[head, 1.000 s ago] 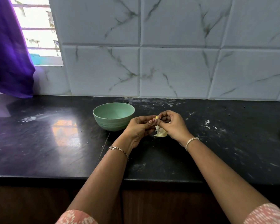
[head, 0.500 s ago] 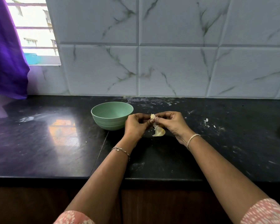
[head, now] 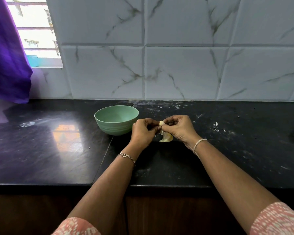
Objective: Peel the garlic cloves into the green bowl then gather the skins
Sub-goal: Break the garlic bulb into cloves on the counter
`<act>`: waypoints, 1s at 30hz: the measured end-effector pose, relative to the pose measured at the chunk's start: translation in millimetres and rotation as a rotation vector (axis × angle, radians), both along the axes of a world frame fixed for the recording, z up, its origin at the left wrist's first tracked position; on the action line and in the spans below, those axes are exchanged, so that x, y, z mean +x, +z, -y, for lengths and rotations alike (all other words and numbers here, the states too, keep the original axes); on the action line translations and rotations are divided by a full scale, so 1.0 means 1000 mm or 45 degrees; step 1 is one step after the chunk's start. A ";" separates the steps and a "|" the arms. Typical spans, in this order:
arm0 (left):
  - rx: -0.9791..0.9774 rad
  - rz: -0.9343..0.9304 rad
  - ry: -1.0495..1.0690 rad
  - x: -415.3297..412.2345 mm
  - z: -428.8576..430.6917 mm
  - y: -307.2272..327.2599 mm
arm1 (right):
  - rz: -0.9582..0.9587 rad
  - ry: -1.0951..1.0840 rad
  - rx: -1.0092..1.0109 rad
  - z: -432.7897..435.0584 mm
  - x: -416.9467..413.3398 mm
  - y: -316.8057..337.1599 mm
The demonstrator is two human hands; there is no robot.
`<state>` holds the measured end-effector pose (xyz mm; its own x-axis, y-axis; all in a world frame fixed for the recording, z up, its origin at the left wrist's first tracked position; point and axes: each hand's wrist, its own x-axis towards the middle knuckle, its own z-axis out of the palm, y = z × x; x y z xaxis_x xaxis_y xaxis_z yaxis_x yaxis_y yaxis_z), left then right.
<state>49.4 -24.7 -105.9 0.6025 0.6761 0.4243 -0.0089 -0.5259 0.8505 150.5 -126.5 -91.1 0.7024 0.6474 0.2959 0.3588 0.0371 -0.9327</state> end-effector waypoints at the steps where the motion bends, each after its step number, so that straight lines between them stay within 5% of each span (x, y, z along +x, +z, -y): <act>1: 0.003 -0.002 0.001 0.000 0.000 0.000 | 0.006 -0.002 0.000 -0.001 0.000 0.000; 15: -0.060 -0.001 -0.051 -0.001 -0.004 -0.002 | -0.075 0.036 0.030 0.003 -0.003 0.002; 23: -0.517 0.158 -0.301 -0.003 0.001 0.002 | -0.007 0.024 0.037 0.002 -0.001 0.001; 30: -0.392 0.134 -0.154 -0.001 -0.002 0.000 | 0.143 -0.008 0.000 0.002 -0.003 -0.003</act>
<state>48.7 -23.0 -105.9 0.6498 0.7084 0.2755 -0.1515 -0.2346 0.9602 147.3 -128.1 -93.8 0.6686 0.6433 0.3731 0.4615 0.0344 -0.8865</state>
